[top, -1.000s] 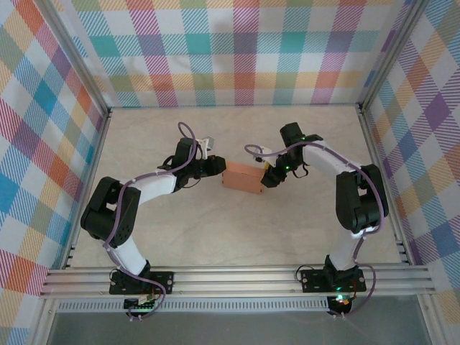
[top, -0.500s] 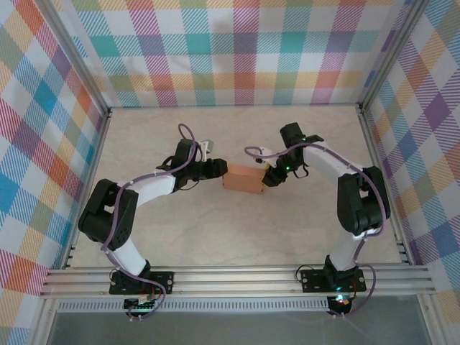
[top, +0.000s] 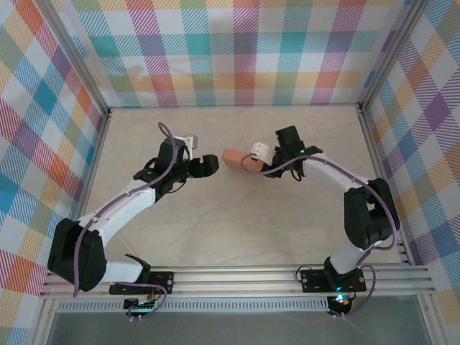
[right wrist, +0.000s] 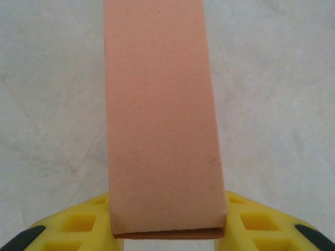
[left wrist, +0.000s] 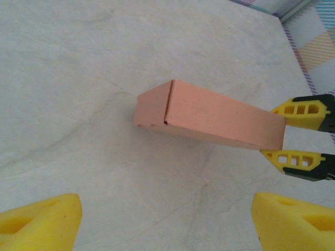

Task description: Fold the paper box

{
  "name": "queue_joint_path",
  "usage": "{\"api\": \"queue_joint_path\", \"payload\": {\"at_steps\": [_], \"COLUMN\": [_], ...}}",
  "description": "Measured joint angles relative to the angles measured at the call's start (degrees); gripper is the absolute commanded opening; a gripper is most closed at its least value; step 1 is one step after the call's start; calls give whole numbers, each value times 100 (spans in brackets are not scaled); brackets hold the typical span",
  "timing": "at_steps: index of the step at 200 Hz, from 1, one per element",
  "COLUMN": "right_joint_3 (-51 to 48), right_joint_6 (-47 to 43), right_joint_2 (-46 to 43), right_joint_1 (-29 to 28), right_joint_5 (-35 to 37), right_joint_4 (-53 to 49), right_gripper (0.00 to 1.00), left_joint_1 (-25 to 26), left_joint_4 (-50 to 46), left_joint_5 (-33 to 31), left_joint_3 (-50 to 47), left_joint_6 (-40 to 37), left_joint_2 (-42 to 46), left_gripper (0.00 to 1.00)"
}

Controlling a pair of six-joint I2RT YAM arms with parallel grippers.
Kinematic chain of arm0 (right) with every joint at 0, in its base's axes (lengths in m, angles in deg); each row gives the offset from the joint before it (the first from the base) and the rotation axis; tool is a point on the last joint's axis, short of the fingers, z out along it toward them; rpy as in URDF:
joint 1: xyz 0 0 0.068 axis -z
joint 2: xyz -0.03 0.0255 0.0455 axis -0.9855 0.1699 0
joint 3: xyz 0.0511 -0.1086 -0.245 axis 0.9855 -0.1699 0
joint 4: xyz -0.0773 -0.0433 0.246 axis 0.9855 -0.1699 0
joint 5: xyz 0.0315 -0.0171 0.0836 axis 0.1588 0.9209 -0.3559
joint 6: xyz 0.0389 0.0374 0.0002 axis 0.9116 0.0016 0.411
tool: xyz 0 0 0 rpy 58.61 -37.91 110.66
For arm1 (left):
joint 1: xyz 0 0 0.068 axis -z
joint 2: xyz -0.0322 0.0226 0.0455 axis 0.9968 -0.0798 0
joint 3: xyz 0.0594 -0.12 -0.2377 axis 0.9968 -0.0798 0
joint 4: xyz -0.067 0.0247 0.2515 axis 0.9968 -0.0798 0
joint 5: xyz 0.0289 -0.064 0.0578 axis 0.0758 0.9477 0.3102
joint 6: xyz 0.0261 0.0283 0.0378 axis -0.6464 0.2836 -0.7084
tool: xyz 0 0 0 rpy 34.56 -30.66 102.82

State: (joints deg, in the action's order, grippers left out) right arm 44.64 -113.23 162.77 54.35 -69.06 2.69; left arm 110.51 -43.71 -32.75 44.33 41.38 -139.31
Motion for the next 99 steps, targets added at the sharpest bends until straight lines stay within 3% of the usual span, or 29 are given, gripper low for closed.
{"api": "queue_joint_path", "payload": {"at_steps": [38,69,82,99], "right_joint_3": [-22,-28,-33,-76], "right_joint_6": [-278,-348,-345,-341], "right_joint_2": [431,826,841,841], "right_joint_1": [-667,-977,-1023,-1034], "right_joint_5": [1104,1639,1729,1840], "right_joint_4": [1019,1580,1681,1759], "right_gripper": [32,39,45,63], "left_joint_1": [-157,-177,-177,-177], "left_joint_4": [-238,-417,-468,-463], "left_joint_5": [-337,-496,-562,-625], "left_joint_3": [-297,-321,-323,-323], "left_joint_6": [-26,-39,-70,-114], "left_joint_2": [168,267,365,450], "left_gripper": [85,86,86,86]}}
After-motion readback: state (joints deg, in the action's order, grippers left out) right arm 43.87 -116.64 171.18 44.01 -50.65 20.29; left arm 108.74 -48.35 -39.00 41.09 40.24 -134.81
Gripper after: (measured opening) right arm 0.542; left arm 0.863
